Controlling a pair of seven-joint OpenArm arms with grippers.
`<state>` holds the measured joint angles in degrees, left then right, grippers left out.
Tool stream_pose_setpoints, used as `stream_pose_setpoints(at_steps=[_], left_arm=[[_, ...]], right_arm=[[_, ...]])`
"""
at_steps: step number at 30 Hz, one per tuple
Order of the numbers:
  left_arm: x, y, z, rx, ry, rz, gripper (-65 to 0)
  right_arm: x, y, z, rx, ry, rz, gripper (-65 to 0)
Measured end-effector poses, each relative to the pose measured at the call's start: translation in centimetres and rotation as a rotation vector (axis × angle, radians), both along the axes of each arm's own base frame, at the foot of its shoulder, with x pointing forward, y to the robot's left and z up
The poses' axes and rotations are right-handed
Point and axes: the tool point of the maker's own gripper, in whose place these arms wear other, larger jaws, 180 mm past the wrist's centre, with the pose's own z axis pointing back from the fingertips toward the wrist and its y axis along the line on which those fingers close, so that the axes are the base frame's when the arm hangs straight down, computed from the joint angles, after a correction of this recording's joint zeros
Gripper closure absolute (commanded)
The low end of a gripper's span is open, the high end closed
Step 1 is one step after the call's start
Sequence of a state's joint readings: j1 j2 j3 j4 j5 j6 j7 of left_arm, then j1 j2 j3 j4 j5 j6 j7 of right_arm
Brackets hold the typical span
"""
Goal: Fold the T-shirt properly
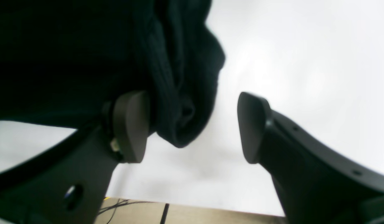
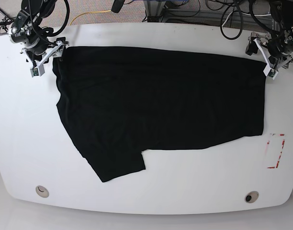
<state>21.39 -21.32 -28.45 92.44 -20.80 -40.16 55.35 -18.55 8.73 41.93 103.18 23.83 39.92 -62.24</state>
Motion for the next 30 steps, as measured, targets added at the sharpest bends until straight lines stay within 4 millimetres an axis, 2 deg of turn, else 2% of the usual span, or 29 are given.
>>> stream_pose_setpoints(at_steps=[2, 5, 7, 16, 18, 19, 20, 22, 23, 24, 27, 28, 30], left_arm=[[0.1, 0.0, 0.0, -0.001, -0.006, 0.000, -52.1], [0.2, -0.1, 0.0, -0.006, -0.017, 0.001, -44.2], [0.3, -0.2, 0.0, -0.010, -0.024, 0.000, -38.8], [0.6, -0.3, 0.1, -0.014, -0.033, 0.001, -37.1], [0.6, -0.3, 0.1, -0.014, -0.033, 0.001, -31.9], [0.6, -0.3, 0.1, -0.014, -0.033, 0.001, -27.2], [0.6, -0.3, 0.1, -0.015, -0.034, 0.001, -19.7], [0.7, -0.3, 0.1, -0.020, -0.041, 0.004, -6.8], [0.7, -0.2, 0.0, -0.023, -0.041, 0.008, -2.9], [0.8, -0.1, 0.0, -0.025, -0.045, 0.012, 0.0], [0.7, 0.2, -0.3, -0.041, -0.047, 0.031, 0.0], [0.7, 0.2, -0.3, -0.043, -0.050, 0.034, 0.0], [0.7, 0.4, -0.4, -0.033, -0.046, 0.033, 0.0]], right_arm=[[-0.4, 0.0, -0.9, 0.018, 0.022, -0.011, -42.3], [-0.6, 0.0, -1.9, 0.047, 0.042, -0.027, -42.3], [0.2, -0.1, -1.9, 0.067, 0.021, -0.038, -42.3], [1.1, 0.0, -2.1, 0.088, 0.003, -0.045, -42.3], [1.1, 0.0, -2.1, 0.088, 0.004, -0.045, -42.2], [1.1, 0.0, -2.1, 0.088, 0.004, -0.045, -42.2], [1.1, 0.0, -2.1, 0.088, 0.004, -0.045, -41.5], [1.1, 0.0, -2.1, 0.088, 0.004, -0.045, -34.9], [1.1, 0.0, -2.1, 0.087, 0.004, -0.045, -30.9], [1.1, 0.0, -2.2, 0.087, 0.006, -0.045, -24.1], [1.0, 0.0, -2.3, 0.088, 0.013, -0.045, -3.8], [0.9, 0.0, -2.3, 0.089, 0.015, -0.045, 0.0], [0.9, 0.2, -2.4, 0.094, 0.016, -0.045, 0.0]])
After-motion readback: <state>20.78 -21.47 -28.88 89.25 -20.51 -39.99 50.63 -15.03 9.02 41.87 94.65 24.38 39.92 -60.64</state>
